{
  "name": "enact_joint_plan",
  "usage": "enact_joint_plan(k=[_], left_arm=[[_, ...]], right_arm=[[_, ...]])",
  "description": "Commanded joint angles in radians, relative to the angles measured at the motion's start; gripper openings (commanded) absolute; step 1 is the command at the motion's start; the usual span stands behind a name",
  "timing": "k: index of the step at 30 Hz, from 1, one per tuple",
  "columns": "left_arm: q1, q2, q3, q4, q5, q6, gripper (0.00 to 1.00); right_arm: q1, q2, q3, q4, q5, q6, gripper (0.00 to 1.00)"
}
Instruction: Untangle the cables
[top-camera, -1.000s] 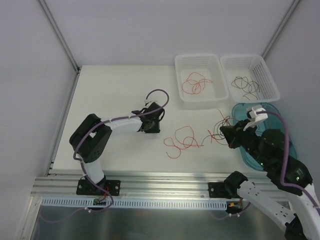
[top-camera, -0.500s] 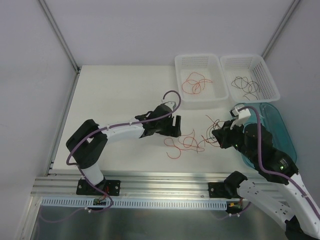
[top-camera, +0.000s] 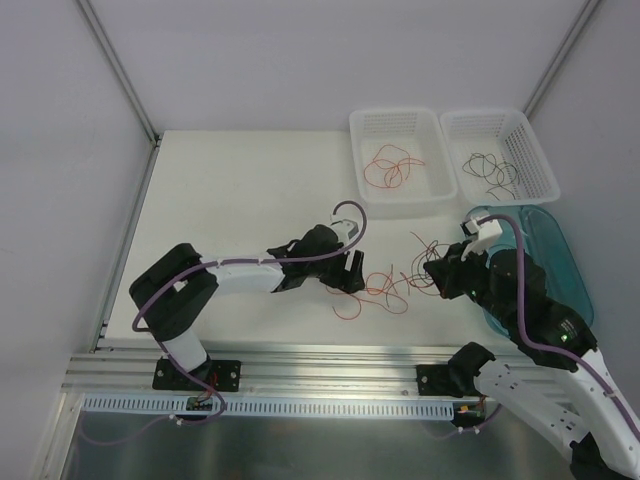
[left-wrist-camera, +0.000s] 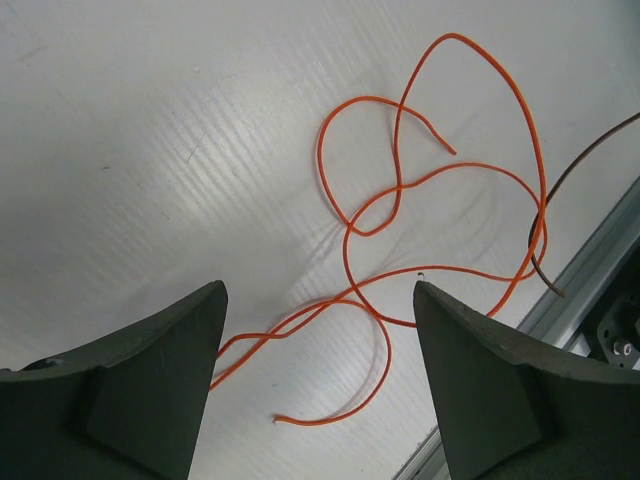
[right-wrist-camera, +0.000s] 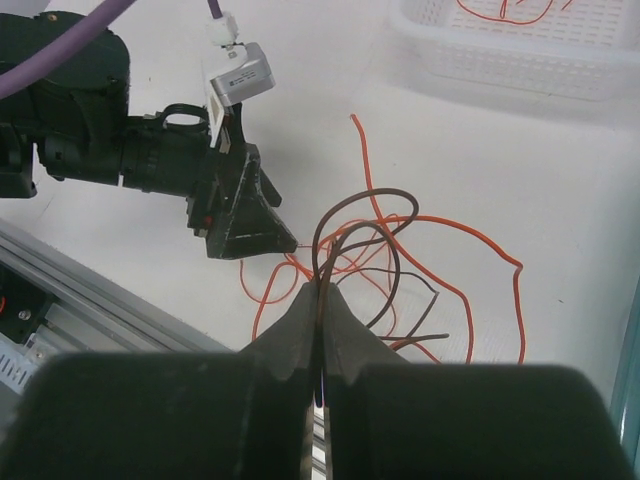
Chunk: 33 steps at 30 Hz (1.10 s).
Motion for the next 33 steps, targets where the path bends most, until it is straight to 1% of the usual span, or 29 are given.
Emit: enact_joint_plan(k=[1,2,5,8,9,12,15,18,19,21,22,23,25,26,27,29,30,31,32,33], left_arm=[[-0.001,-0.118,-0.036,0.097,-0.034,0.067,0.76],[0.001,-0.135,-0.046,0.119,-0.061,0.072,0.76],[0.001,-0.169,-0.077,0.151,-0.063,0.11,0.77],[-0.001,-0.157,-0.068,0.159,0.012,0.155,0.8],[-0.004,-0.149,-0.062,0.166,0.07,0.163,0.81],[-0.03,-0.108,-0.034,0.171,0.112,0.207,0.83],[-0.062,-0.05,0.019,0.139,0.087,0.253,0.82],[-0.074,0.036,0.093,0.076,0.011,0.272,0.78],[-0.076,0.049,0.11,0.067,-0.009,0.278,0.75],[-0.076,0.067,0.137,0.059,-0.081,0.27,0.5],[-0.076,0.073,0.141,0.048,-0.107,0.269,0.34],[-0.074,0.072,0.144,0.036,-0.19,0.265,0.02],[-0.068,0.055,0.136,0.015,-0.285,0.25,0.0],[-0.062,0.047,0.118,-0.013,-0.374,0.244,0.0],[-0.055,0.021,0.104,-0.028,-0.434,0.223,0.0],[-0.013,-0.012,0.07,-0.086,-0.521,0.193,0.0],[0.007,-0.055,0.029,-0.11,-0.595,0.174,0.0],[0.03,-0.08,0.007,-0.134,-0.621,0.131,0.0],[0.094,-0.104,-0.034,-0.192,-0.646,0.106,0.0],[0.128,-0.159,-0.054,-0.221,-0.666,0.08,0.0]], right_arm=[[0.004,-0.011,-0.006,0.039,-0.009,0.023,0.01],[0.006,-0.014,-0.006,0.039,-0.009,0.023,0.01],[0.004,-0.013,-0.009,0.042,-0.014,0.024,0.01],[0.006,-0.01,-0.014,0.046,-0.018,0.026,0.01],[0.004,-0.01,-0.014,0.049,-0.021,0.024,0.01],[0.004,-0.008,-0.019,0.051,-0.026,0.027,0.01],[0.004,-0.01,-0.022,0.051,-0.029,0.027,0.01],[0.006,-0.01,-0.02,0.049,-0.035,0.03,0.01],[0.004,-0.01,-0.022,0.049,-0.035,0.03,0.01],[0.004,-0.011,-0.022,0.045,-0.034,0.032,0.01],[0.004,-0.013,-0.022,0.042,-0.032,0.031,0.01],[0.006,-0.016,-0.019,0.034,-0.026,0.03,0.01],[0.004,-0.023,-0.015,0.026,-0.018,0.029,0.01],[0.004,-0.03,-0.011,0.016,-0.014,0.027,0.01],[0.004,-0.033,-0.008,0.011,-0.005,0.023,0.01],[0.004,-0.039,0.0,0.005,0.011,0.018,0.01],[0.004,-0.042,0.001,0.0,0.02,0.015,0.01],[0.004,-0.045,0.003,-0.003,0.026,0.012,0.01],[0.006,-0.046,0.008,-0.007,0.031,0.009,0.01],[0.004,-0.049,0.011,-0.011,0.035,0.007,0.01]])
